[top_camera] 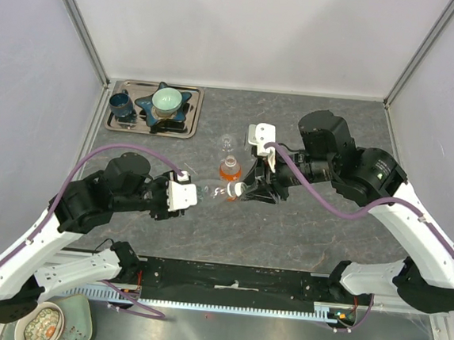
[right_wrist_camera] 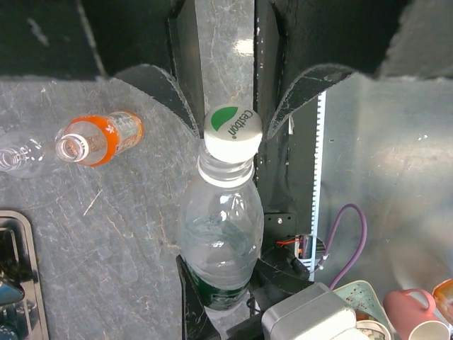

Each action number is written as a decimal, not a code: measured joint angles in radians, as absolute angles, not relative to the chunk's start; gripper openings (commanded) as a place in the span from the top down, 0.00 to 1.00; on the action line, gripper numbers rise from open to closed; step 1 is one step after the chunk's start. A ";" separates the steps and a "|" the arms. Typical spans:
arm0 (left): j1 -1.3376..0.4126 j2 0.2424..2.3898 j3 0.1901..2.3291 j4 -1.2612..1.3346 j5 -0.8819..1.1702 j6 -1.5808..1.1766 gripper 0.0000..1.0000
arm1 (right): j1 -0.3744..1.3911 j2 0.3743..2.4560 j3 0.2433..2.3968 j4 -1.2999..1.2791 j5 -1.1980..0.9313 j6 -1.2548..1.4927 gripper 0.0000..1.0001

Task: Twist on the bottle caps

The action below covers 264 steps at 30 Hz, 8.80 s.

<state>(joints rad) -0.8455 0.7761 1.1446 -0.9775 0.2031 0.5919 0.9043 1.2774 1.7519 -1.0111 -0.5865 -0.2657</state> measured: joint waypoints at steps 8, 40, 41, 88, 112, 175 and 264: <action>-0.844 0.777 1.145 -0.981 0.216 0.592 0.57 | 0.905 1.289 1.768 -1.011 -0.589 -0.266 0.66; -0.842 0.791 1.145 -1.010 0.179 0.625 0.58 | 0.970 1.307 1.773 -1.065 -0.539 -0.266 0.66; -0.842 0.792 1.145 -1.012 0.182 0.625 0.58 | 0.971 1.309 1.776 -1.065 -0.530 -0.266 0.66; -0.839 0.777 1.158 -1.117 0.220 0.673 0.64 | 0.991 1.320 1.724 -1.058 -0.545 -0.258 0.64; -0.847 0.803 1.159 -1.062 0.187 0.680 0.67 | 1.031 1.245 1.657 -0.974 -0.390 -0.206 0.67; -0.857 0.730 1.110 -0.899 0.118 0.744 0.82 | 1.091 1.137 1.385 -0.818 -0.184 -0.533 0.76; -0.854 0.741 1.093 -1.032 0.203 0.735 0.79 | 1.155 1.241 1.658 -1.008 -0.287 -0.501 0.69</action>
<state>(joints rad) -0.8539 0.7410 1.0931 -1.0321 0.2031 0.7353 1.1549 1.2411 1.6581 -1.0077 -0.2874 -0.5014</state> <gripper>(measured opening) 0.578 0.397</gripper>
